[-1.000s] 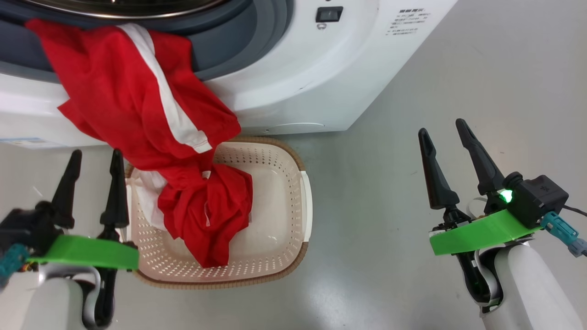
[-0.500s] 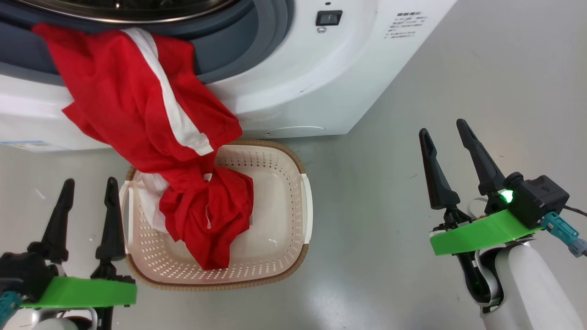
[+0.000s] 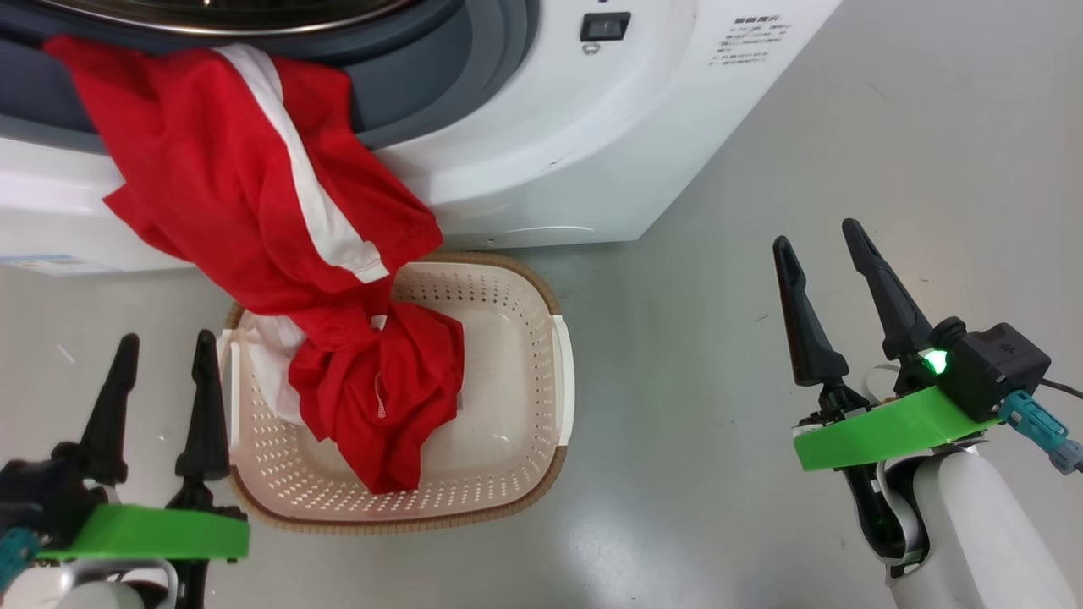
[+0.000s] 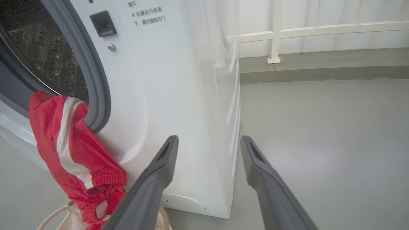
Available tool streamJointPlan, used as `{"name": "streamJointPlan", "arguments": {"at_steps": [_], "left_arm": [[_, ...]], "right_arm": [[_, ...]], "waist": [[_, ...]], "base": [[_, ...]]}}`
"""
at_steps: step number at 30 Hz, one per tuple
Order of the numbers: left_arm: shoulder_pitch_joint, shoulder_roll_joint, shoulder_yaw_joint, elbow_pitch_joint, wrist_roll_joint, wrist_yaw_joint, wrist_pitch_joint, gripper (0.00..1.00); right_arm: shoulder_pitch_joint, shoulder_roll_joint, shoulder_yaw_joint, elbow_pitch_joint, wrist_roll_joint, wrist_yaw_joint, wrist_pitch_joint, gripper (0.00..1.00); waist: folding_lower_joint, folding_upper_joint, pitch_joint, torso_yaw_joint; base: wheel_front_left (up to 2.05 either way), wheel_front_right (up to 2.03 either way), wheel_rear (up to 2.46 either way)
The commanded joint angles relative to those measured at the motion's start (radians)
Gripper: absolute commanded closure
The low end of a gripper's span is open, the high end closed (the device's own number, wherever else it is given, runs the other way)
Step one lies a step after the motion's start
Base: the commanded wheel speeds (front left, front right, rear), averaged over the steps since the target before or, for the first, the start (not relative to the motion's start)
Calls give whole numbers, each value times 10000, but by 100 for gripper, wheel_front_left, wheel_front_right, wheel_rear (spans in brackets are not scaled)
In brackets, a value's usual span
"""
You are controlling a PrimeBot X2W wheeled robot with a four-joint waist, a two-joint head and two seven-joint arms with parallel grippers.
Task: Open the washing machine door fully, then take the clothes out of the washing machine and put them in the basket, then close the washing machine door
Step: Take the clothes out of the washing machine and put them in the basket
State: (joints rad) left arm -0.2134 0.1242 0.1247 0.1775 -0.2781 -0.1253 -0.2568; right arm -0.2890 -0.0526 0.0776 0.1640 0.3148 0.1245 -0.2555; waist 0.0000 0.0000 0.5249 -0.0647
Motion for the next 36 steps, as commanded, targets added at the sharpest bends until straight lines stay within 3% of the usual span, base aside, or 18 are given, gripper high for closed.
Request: {"name": "streamJointPlan", "arguments": {"at_steps": [1,25,36], "left_arm": [[-196,327,241,-34,-118,-54,-49,0],[-4749,1635,-603,5686,-991,-54,-49,0],[-5750,2025,-1371,7024,-1281,-54,-49,0]], "right_arm": [[105,24,189,-247,25,62,-63,0],[-155,24,446,-270,189,62,-63,0],[-177,24,566,-295,230,62,-63,0]], "waist": [[0,0,24,7],[0,0,457,-340],[0,0,548,-554]], "base": [[0,0,0],[0,0,0],[0,0,0]]}}
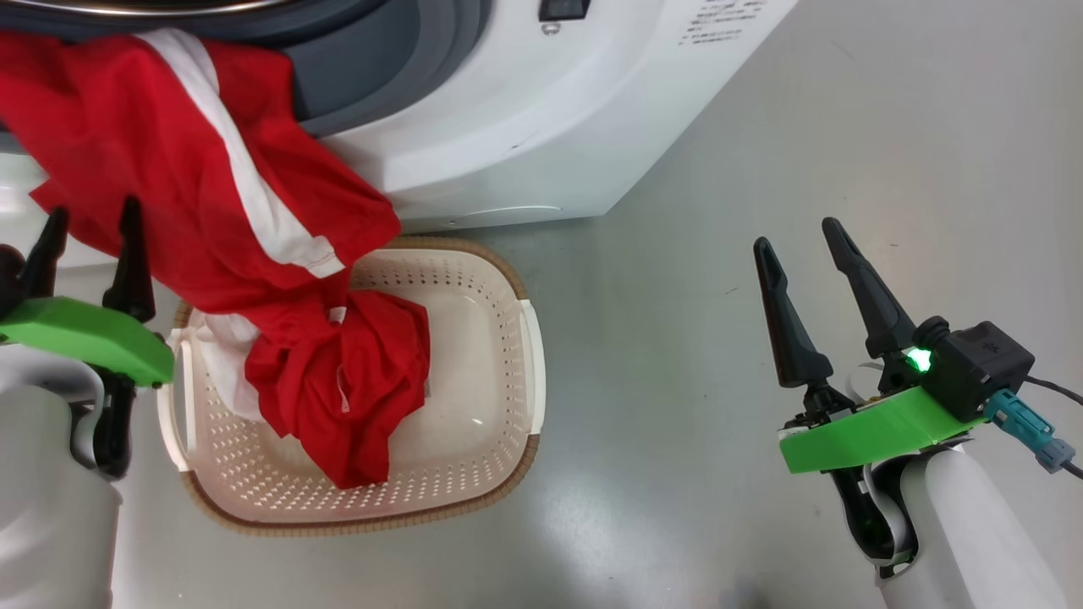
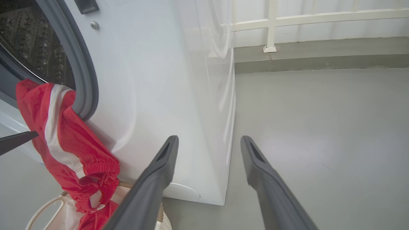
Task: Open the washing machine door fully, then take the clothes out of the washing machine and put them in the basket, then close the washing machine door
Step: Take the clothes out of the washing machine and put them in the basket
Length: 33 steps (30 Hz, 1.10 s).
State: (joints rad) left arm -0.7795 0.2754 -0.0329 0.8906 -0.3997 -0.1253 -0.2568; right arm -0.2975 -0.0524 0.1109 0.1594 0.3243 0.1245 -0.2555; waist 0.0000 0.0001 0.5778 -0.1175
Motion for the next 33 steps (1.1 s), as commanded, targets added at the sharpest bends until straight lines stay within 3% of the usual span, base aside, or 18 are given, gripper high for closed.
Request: {"name": "streamJointPlan", "arguments": {"at_steps": [1,8,9,10,11,14,15,17,19,33], "left_arm": [[-160,537,163,-11,-105,-54,-49,0],[-607,707,-229,341,-380,-54,-49,0],[-641,728,-268,347,-413,-54,-49,5],[-665,745,-300,347,-444,-54,-49,25],[-678,755,-333,341,-473,-54,-49,52],[-672,771,-427,311,-553,-54,-49,67],[-656,766,-466,282,-581,-54,-49,78],[-616,763,-548,216,-635,-54,-49,90],[-558,763,-612,138,-696,-54,-49,97],[612,426,-1376,-735,-872,-54,-49,100]], "right_arm": [[-98,22,244,-252,137,62,-63,0],[-124,22,253,-280,137,62,-63,0],[-128,22,249,-280,139,62,-63,0],[-132,22,244,-279,141,62,-63,0],[-135,22,238,-278,145,62,-63,0],[-133,22,223,-283,157,62,-63,0],[-130,22,213,-285,158,62,-63,0],[-129,22,195,-283,152,62,-63,0],[-131,22,177,-279,146,62,-63,0],[-129,22,118,-304,118,62,-63,0]], "waist": [[0,-1,27,-48],[0,-1,102,-135],[0,-1,104,-142],[0,-1,106,-148],[0,-1,102,-150],[0,-1,87,-151],[0,-1,84,-144],[0,-1,78,-124],[0,-1,72,-100],[0,-1,22,92]], "base": [[0,0,0],[0,0,0],[0,0,0],[0,0,0],[0,0,0],[0,0,0],[0,0,0],[0,0,0],[0,0,0],[0,0,0]]}}
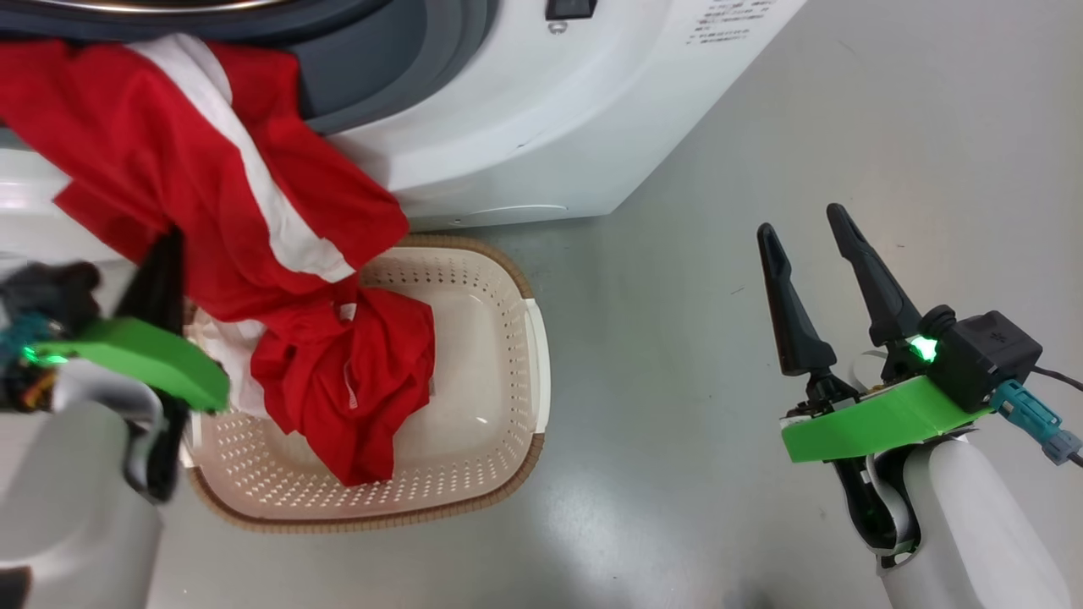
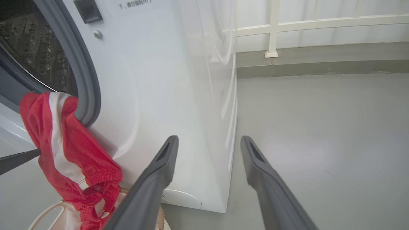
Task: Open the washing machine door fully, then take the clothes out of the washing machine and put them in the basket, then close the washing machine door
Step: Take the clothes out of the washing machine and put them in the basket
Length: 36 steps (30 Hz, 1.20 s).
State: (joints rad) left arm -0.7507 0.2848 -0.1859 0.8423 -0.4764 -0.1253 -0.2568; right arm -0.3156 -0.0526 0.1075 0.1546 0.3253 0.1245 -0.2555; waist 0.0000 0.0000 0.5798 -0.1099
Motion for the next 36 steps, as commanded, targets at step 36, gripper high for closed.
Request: {"name": "streamJointPlan", "arguments": {"at_steps": [36], "left_arm": [[2034,-628,-3778,1440,-1257,-54,-49,100]], "right_arm": [[-38,24,170,-269,130,62,-63,0]], "waist": [[0,0,283,10]], "base": [[0,0,0]]}}
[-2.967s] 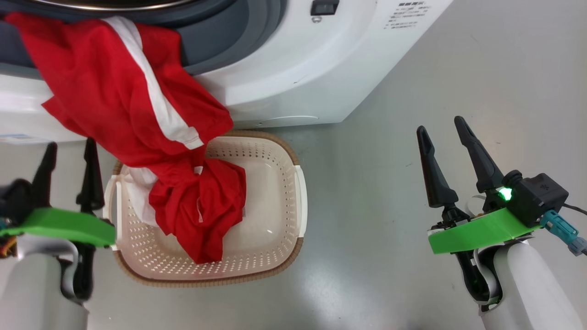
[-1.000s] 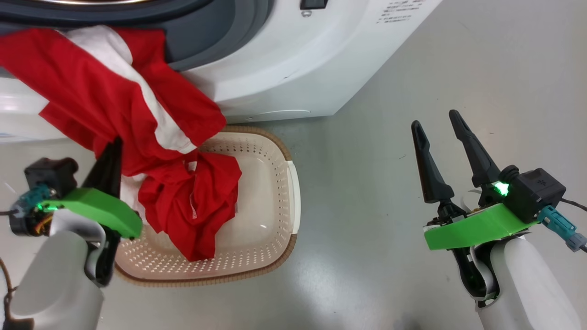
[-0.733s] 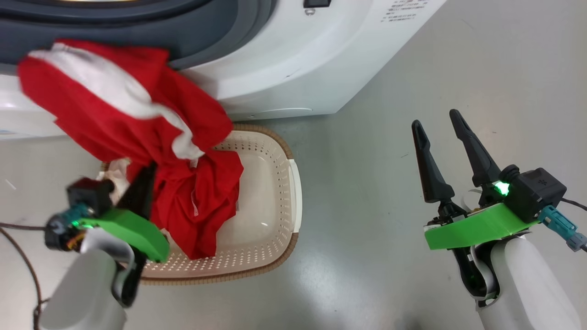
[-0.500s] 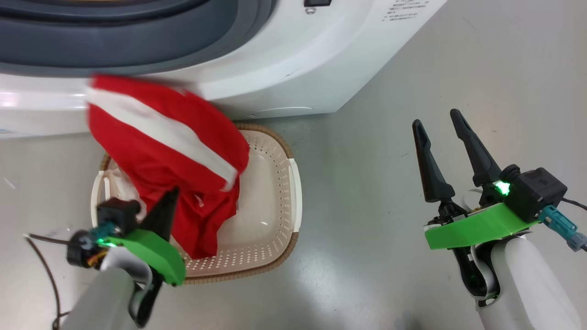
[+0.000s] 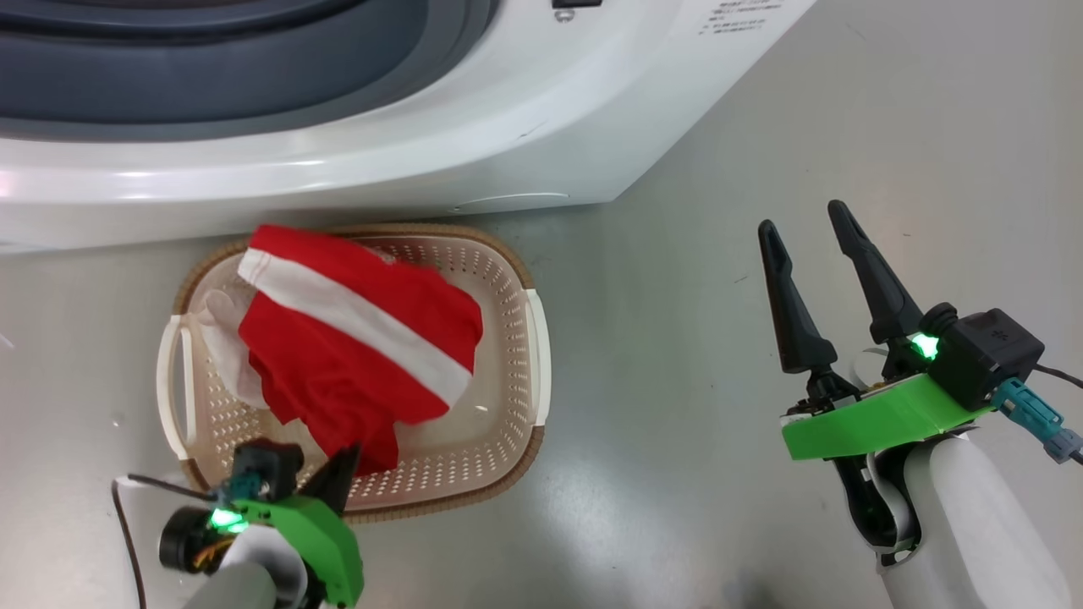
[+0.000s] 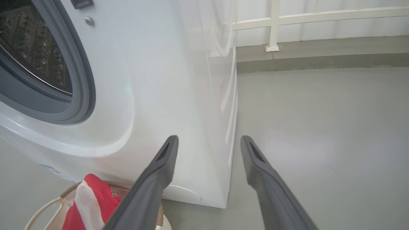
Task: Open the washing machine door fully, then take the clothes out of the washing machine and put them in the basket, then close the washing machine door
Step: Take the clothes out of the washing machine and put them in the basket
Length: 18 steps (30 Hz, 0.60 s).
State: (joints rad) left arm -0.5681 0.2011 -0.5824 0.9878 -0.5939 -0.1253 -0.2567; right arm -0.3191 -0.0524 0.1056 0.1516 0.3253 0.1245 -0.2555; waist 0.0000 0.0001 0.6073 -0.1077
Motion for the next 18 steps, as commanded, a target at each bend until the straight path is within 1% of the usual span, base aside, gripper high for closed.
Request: {"name": "streamJointPlan", "arguments": {"at_steps": [1,5,9,11,12,13,14,15,17,18], "left_arm": [[202,206,-2,192,-227,-54,-51,100],[17,259,-675,841,-771,-54,-34,100],[-346,313,-946,968,-1270,-54,-44,100],[-438,338,-980,933,-1348,-54,-45,100],[-516,374,-1002,887,-1400,-54,-46,95],[-620,425,-1019,826,-1481,-54,-48,73],[-658,441,-1016,787,-1515,-54,-48,67],[-691,462,-1009,753,-1535,-54,-48,58],[-725,488,-970,703,-1565,-54,-49,14],[-737,504,-932,670,-1573,-54,-49,0]], "right_arm": [[-6,22,195,-237,128,62,-63,0],[-8,22,205,-245,119,62,-63,0],[2,22,176,-266,82,62,-63,0],[0,22,171,-263,70,62,-63,0],[-6,22,172,-258,61,62,-63,0],[-24,22,187,-245,48,62,-63,0],[-30,22,192,-243,45,62,-63,0],[-34,22,196,-245,43,62,-63,0],[-39,22,203,-249,40,62,-63,0],[-39,22,201,-250,40,62,-63,0]], "waist": [[0,-1,14,-28],[0,-1,47,-57],[0,-1,96,-9],[0,-1,108,7],[0,-1,116,17],[0,-1,120,28],[0,-1,123,33],[0,-1,125,36],[0,-1,129,40],[0,-1,128,41]], "base": [[0,0,0],[0,0,0],[0,0,0],[0,0,0],[0,0,0],[0,0,0],[0,0,0],[0,0,0],[0,0,0],[0,0,0]]}}
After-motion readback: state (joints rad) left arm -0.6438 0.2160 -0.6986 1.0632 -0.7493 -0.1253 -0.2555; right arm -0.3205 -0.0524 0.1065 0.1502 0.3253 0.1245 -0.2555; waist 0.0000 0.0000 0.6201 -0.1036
